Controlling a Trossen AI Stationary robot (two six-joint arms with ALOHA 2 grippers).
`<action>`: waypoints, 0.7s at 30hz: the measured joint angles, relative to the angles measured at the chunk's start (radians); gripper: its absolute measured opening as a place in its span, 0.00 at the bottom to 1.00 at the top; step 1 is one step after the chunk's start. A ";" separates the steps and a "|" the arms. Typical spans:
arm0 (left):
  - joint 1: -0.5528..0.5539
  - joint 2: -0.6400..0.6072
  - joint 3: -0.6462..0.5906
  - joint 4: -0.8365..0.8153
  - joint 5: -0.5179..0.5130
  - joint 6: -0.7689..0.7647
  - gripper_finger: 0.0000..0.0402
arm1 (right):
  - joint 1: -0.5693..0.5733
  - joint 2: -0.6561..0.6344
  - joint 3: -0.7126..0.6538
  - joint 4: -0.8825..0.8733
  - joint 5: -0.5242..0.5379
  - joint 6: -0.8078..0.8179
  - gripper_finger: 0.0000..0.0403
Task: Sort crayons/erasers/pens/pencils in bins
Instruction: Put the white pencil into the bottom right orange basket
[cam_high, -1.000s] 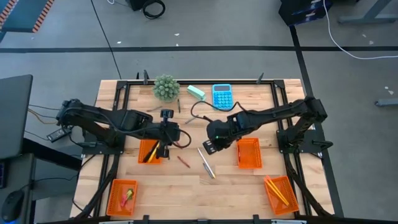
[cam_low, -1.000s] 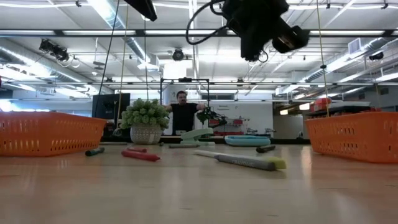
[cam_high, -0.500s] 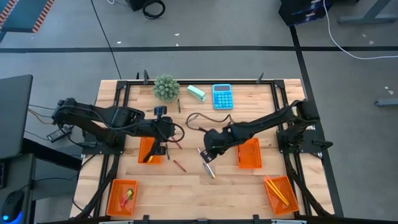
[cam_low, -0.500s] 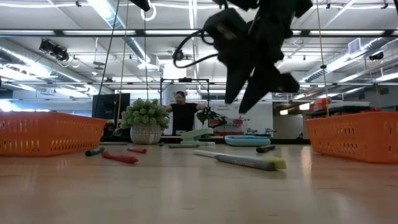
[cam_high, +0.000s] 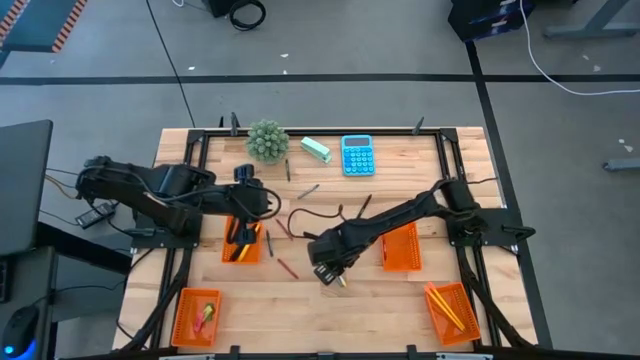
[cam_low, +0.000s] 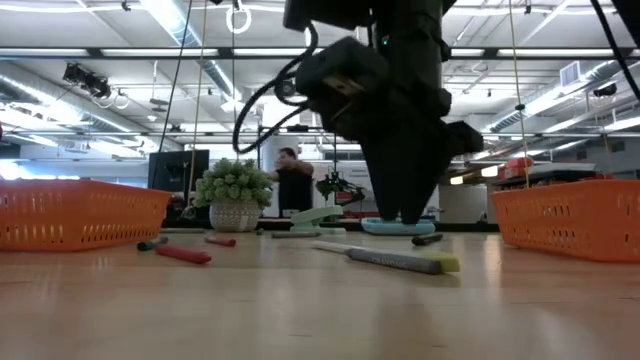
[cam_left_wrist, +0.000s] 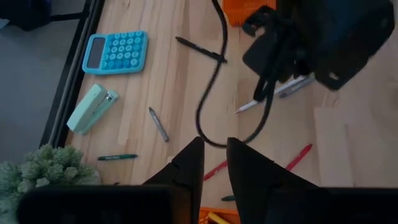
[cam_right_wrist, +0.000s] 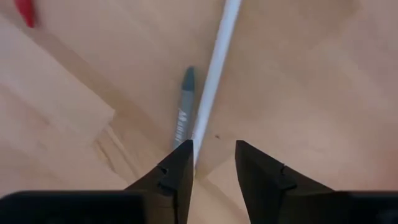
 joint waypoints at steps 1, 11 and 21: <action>0.000 -0.005 0.000 -0.005 0.000 0.004 0.19 | 0.003 0.010 0.000 0.002 -0.010 0.015 0.30; -0.001 -0.007 0.000 -0.012 0.000 0.009 0.19 | 0.028 0.028 -0.002 0.061 0.020 0.122 0.23; -0.001 -0.007 0.000 -0.023 0.000 0.034 0.18 | 0.030 0.028 -0.055 0.124 0.057 0.148 0.19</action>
